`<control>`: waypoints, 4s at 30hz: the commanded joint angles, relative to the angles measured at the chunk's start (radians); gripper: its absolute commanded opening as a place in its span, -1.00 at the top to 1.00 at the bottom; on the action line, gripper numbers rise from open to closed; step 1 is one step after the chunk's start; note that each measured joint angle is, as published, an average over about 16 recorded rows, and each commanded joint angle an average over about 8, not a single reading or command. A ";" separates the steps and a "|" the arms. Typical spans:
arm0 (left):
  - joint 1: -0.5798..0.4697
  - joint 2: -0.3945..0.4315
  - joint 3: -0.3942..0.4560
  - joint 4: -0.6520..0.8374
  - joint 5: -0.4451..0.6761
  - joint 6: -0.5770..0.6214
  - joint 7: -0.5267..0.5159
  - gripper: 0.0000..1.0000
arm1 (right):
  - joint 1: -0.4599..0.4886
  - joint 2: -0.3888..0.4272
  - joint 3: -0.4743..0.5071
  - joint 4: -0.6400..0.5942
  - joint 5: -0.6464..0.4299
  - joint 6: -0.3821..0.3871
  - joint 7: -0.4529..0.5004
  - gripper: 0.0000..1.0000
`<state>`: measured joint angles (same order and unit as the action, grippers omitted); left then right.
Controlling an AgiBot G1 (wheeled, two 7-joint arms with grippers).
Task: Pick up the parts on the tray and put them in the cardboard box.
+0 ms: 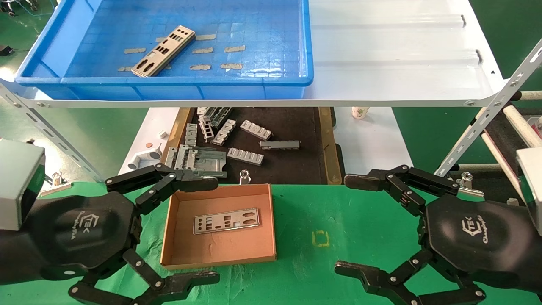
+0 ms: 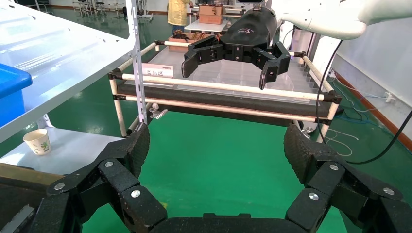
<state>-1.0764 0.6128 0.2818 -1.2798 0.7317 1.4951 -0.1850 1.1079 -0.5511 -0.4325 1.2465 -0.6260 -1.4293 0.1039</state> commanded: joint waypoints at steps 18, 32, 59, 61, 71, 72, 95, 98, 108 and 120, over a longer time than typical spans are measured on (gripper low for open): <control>0.000 0.000 0.000 0.000 0.000 0.000 0.000 -1.00 | 0.000 0.000 0.000 0.000 0.000 0.000 0.000 -1.00; 0.000 0.000 0.000 0.000 0.000 0.000 0.000 -1.00 | 0.000 0.000 0.000 0.000 0.000 0.000 0.000 -1.00; 0.000 0.000 0.000 0.000 0.000 0.000 0.000 -1.00 | 0.000 0.000 0.000 0.000 0.000 0.000 0.000 -1.00; 0.000 0.000 0.000 0.000 0.000 0.000 0.000 -1.00 | 0.000 0.000 0.000 0.000 0.000 0.000 0.000 -1.00; 0.000 0.000 0.000 0.000 0.000 0.000 0.000 -1.00 | 0.000 0.000 0.000 0.000 0.000 0.000 0.000 -1.00; 0.000 0.000 0.000 0.000 0.000 0.000 0.000 -1.00 | 0.000 0.000 0.000 0.000 0.000 0.000 0.000 -1.00; 0.000 0.000 0.000 0.000 0.000 0.000 0.000 -1.00 | 0.000 0.000 0.000 0.000 0.000 0.000 0.000 -1.00; 0.000 0.000 0.000 0.000 0.000 0.000 0.000 -1.00 | 0.000 0.000 0.000 0.000 0.000 0.000 0.000 -1.00; 0.000 0.000 0.000 0.000 0.000 0.000 0.000 -1.00 | 0.000 0.000 0.000 0.000 0.000 0.000 0.000 -1.00; 0.000 0.000 0.000 0.000 0.000 0.000 0.000 -1.00 | 0.000 0.000 0.000 0.000 0.000 0.000 0.000 -1.00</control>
<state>-1.0764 0.6128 0.2818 -1.2797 0.7318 1.4951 -0.1850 1.1079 -0.5510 -0.4325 1.2465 -0.6260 -1.4293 0.1038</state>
